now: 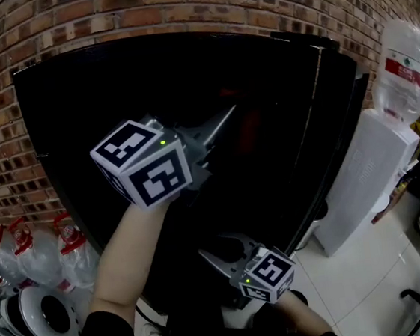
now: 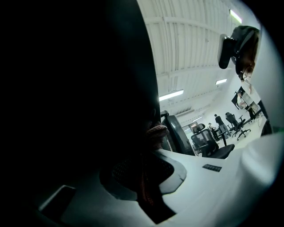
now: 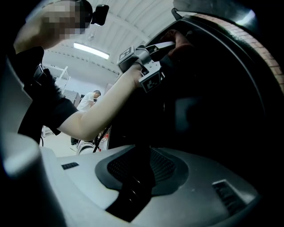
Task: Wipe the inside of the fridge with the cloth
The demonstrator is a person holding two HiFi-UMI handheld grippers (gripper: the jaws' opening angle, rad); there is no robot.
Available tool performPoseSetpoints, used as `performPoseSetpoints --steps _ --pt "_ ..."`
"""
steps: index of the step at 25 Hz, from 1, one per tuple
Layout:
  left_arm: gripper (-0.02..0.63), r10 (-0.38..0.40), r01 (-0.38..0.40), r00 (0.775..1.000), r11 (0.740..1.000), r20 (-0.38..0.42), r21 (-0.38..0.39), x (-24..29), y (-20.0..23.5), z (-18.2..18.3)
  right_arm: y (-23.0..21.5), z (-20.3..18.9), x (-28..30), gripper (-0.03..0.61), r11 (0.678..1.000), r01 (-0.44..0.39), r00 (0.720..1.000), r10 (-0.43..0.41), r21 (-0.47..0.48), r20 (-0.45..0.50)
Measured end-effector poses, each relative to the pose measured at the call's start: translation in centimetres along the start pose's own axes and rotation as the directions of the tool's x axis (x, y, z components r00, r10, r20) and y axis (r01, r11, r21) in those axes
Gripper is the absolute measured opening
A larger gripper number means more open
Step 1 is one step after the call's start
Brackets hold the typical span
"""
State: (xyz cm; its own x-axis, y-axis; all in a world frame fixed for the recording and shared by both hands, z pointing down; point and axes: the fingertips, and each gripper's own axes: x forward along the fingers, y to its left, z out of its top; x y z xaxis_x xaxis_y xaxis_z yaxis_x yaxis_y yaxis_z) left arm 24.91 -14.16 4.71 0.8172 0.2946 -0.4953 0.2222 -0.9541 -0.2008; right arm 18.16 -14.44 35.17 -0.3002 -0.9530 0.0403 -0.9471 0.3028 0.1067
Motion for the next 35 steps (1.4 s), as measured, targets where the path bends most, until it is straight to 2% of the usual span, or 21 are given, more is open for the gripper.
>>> performPoseSetpoints --steps 4,7,12,16,19,23,25,28,32,35 --pt "0.051 -0.002 0.002 1.0 0.998 0.007 0.061 -0.3 0.2 0.0 -0.6 1.7 1.4 0.103 1.0 0.015 0.999 -0.014 -0.02 0.042" --pt "0.051 0.029 -0.031 0.999 0.996 0.023 0.089 -0.8 1.0 0.2 -0.8 2.5 1.9 0.104 1.0 0.007 0.998 -0.006 -0.015 0.064" --pt "0.049 0.094 -0.095 0.995 0.993 0.03 0.064 -0.6 3.8 -0.3 -1.3 2.1 2.2 0.103 1.0 0.012 0.999 -0.011 -0.011 0.053" --pt "0.049 0.186 -0.187 0.982 0.977 0.016 0.107 0.0 6.8 -1.1 -1.8 2.0 2.2 0.104 1.0 0.021 0.998 -0.02 -0.005 0.055" --pt "0.048 0.207 -0.209 0.978 0.973 0.03 0.096 0.3 8.4 -1.3 -2.0 2.3 2.4 0.104 1.0 0.023 0.998 -0.022 -0.015 0.055" --pt "0.048 0.25 -0.252 0.968 0.95 0.032 0.186 0.6 8.7 -1.4 -2.6 2.5 2.8 0.104 0.999 0.038 0.998 -0.037 -0.02 0.05" --pt "0.048 0.271 -0.273 0.962 0.944 0.035 0.187 0.5 9.2 -1.5 -2.7 2.6 3.1 0.103 0.999 0.039 0.998 -0.038 -0.019 0.048" --pt "0.048 0.328 -0.328 0.944 0.919 0.036 0.218 0.4 10.6 -2.2 -2.7 2.7 3.3 0.104 0.999 0.035 0.998 -0.034 -0.024 0.047" --pt "0.046 0.366 -0.374 0.928 0.907 0.077 0.193 0.6 12.4 -2.6 -3.0 2.8 3.5 0.104 0.999 0.035 0.998 -0.034 -0.02 0.052" --pt "0.046 0.411 -0.423 0.906 0.876 0.103 0.23 1.0 13.5 -2.6 -3.2 2.7 3.4 0.104 0.999 0.04 0.998 -0.04 -0.013 0.046"
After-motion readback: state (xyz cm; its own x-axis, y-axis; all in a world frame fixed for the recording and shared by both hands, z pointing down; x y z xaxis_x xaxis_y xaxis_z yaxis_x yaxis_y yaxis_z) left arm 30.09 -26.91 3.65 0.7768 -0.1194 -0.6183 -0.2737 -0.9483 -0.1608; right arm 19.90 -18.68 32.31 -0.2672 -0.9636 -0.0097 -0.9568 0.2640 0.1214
